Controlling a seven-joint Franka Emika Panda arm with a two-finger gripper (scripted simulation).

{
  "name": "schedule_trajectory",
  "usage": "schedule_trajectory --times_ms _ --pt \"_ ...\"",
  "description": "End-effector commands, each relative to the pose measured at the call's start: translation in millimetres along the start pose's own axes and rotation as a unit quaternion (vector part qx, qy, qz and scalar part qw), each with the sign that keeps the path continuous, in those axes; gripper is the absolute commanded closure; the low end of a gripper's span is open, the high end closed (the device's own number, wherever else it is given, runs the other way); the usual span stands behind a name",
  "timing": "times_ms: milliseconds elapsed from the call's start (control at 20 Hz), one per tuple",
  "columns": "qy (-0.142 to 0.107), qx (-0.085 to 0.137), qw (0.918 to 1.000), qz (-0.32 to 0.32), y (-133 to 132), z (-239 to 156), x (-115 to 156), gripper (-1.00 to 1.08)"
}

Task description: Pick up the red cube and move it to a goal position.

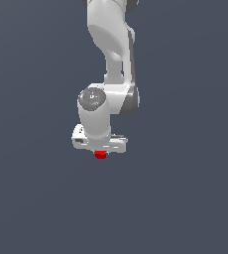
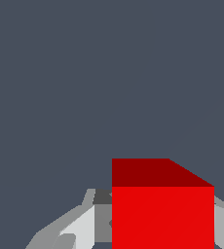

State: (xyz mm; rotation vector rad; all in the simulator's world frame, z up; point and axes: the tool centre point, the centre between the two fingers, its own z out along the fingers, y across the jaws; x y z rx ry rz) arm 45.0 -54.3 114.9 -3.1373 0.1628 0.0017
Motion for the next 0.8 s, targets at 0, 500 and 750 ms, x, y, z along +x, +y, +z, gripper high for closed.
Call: schedule_trajectory --times_ms 0,500,750 --pt "0.0 0.0 1.0 0.0 -2.2 -22.4 -5.8 1.08" --pt "0.0 0.0 1.0 0.0 -8.1 -79.7 -19.2 1.08" --pt "0.0 0.0 1.0 0.0 -9.0 -87.5 -20.0 1.08"
